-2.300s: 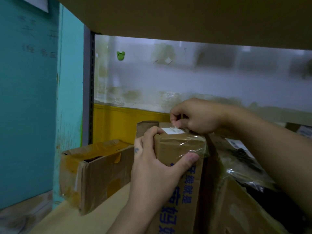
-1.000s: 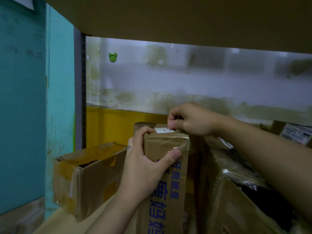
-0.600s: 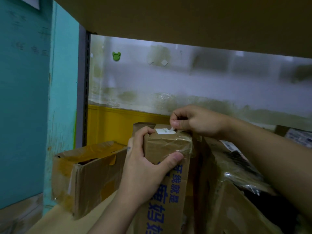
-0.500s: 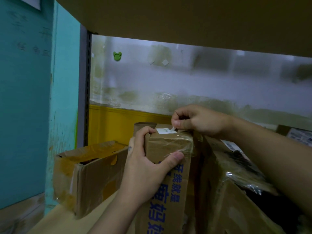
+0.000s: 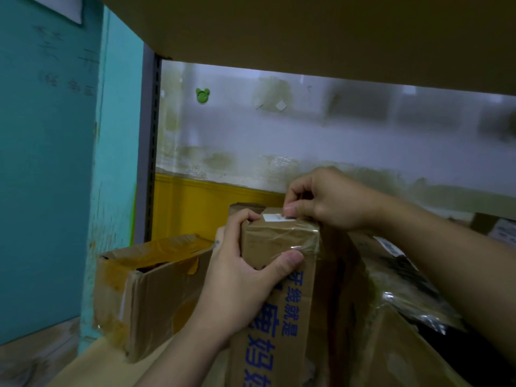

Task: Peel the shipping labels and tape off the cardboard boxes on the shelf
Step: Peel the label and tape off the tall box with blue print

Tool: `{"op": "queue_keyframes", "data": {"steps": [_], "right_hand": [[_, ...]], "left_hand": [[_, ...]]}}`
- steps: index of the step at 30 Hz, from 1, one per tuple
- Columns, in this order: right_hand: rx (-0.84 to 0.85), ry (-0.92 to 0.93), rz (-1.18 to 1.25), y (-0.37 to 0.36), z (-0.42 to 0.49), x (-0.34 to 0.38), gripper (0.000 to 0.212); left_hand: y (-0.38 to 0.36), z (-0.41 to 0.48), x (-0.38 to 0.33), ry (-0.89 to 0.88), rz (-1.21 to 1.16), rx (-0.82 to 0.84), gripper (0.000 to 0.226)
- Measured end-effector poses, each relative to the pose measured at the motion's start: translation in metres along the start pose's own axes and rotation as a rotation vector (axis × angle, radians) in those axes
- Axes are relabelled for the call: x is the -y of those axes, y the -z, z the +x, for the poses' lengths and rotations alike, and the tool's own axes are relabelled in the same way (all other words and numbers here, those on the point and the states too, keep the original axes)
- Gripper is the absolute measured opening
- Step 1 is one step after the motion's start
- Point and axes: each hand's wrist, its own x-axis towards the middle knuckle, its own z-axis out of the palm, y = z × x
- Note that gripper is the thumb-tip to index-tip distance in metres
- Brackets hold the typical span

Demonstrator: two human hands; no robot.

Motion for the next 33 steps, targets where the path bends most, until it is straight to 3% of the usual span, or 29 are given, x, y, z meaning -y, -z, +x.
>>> {"op": "queue_keyframes", "data": {"steps": [6,14,23,28,30,33], "right_hand": [[-0.037,0.019,-0.039,-0.006,0.005,0.0,0.027],[0.035,0.01,-0.011,-0.008,0.005,-0.004,0.03],[0.07,-0.05,0.395,-0.01,-0.004,-0.011,0.026],[-0.192,-0.118,0.972,0.01,0.0,-0.005,0.037],[-0.2,-0.111,0.755,0.012,0.0,-0.005,0.03],[0.022,-0.069,0.336,0.007,-0.004,-0.002,0.014]], "left_hand": [[0.008,0.002,-0.001,0.001,-0.007,0.036,0.074],[0.005,0.002,0.003,-0.008,-0.075,0.036,0.074],[0.008,0.0,0.003,-0.011,-0.076,0.023,0.071],[0.012,0.001,0.005,-0.006,-0.052,0.016,0.07],[0.009,0.0,0.004,-0.013,-0.03,0.032,0.073],[0.004,-0.001,0.001,-0.024,-0.001,0.017,0.071]]}}
